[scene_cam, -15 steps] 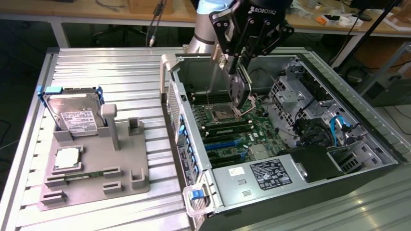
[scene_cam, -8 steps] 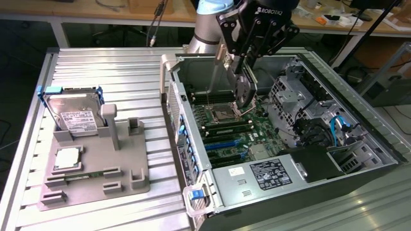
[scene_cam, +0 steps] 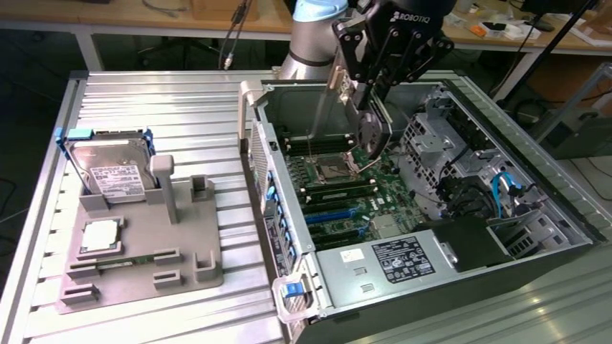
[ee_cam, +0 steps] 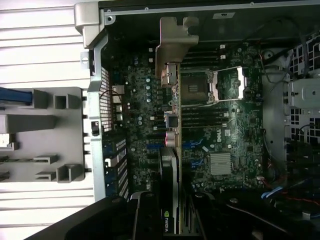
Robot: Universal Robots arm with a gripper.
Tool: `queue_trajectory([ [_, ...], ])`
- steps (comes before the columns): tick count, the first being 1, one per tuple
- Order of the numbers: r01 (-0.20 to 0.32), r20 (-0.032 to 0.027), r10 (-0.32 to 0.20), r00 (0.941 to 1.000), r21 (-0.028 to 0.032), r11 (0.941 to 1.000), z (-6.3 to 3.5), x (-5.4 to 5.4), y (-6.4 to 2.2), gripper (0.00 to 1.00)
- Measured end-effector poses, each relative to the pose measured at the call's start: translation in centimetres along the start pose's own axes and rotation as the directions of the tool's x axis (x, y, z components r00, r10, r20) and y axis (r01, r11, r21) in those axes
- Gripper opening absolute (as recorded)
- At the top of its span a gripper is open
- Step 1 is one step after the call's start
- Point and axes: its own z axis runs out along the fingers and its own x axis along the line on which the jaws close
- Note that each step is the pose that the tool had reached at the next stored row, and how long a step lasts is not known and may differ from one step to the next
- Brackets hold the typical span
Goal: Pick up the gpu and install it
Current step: 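Pick up the gpu and move the gpu toward the slot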
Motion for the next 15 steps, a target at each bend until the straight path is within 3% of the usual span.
queue_trajectory([
  [15,0.021,-0.0009,-0.021,0.9998,-0.0031,0.9998,-0.01,-2.8,0.14,0.27],
])
